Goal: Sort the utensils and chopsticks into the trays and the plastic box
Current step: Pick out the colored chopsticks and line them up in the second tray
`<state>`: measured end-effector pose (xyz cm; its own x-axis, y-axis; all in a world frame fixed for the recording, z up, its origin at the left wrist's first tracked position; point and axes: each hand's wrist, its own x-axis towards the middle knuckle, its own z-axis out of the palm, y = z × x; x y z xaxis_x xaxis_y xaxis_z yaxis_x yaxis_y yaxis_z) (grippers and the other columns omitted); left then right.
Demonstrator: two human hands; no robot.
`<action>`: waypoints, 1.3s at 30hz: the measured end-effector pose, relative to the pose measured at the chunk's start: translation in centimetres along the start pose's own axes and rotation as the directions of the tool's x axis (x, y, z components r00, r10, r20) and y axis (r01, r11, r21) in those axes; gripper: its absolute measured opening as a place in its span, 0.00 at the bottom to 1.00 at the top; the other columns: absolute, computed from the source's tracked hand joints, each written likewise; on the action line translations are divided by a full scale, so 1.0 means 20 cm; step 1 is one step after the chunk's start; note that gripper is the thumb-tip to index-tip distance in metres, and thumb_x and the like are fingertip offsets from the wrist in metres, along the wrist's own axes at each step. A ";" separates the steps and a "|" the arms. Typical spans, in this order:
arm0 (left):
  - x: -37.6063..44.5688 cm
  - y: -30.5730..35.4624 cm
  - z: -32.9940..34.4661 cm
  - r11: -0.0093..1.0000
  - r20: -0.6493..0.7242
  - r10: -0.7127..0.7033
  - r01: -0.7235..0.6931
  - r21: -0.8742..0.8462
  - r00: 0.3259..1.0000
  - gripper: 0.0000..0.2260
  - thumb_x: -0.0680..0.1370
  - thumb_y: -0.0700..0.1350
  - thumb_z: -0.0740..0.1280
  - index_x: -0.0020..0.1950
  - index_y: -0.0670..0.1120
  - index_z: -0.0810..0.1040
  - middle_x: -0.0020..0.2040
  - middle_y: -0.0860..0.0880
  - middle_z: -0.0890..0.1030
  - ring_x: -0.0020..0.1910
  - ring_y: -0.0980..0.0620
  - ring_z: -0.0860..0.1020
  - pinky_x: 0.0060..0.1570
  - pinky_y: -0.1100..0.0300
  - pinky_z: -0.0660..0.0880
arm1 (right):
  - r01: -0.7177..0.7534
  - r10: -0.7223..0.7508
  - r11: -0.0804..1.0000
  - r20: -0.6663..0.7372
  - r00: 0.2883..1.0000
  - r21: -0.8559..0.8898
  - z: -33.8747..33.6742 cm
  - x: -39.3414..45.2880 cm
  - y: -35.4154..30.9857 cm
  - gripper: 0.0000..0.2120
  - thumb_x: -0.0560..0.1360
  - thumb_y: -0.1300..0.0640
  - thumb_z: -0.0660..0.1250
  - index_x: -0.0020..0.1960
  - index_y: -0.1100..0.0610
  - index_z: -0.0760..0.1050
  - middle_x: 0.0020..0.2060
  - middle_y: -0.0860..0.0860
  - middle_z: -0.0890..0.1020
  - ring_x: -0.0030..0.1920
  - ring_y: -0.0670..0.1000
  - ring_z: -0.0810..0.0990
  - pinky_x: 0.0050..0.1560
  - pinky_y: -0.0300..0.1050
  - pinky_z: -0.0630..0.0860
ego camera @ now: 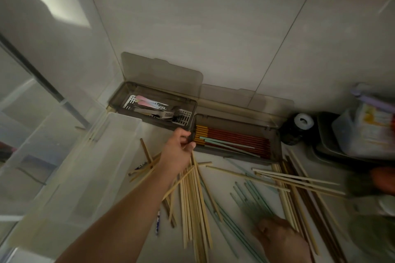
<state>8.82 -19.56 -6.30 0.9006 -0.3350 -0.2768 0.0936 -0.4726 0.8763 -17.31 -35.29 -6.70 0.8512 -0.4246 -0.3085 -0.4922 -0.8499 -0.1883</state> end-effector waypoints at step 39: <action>0.02 0.00 -0.01 1.000 0.034 -0.019 0.019 0.010 0.999 0.11 0.78 0.44 0.67 0.53 0.59 0.69 0.47 0.60 0.77 0.51 0.62 0.76 0.47 0.64 0.72 | 0.248 -0.240 0.962 -0.078 0.968 0.112 -0.34 1.02 -0.22 0.08 0.75 0.56 0.69 0.53 0.51 0.81 0.52 0.50 0.81 0.51 0.51 0.79 0.52 0.43 0.75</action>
<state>9.15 -19.56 -6.40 0.8837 -0.3535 -0.3067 0.1060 -0.4871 0.8669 3.43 -42.28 -5.87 0.9560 -0.2313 -0.1804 -0.2832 -0.8882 -0.3618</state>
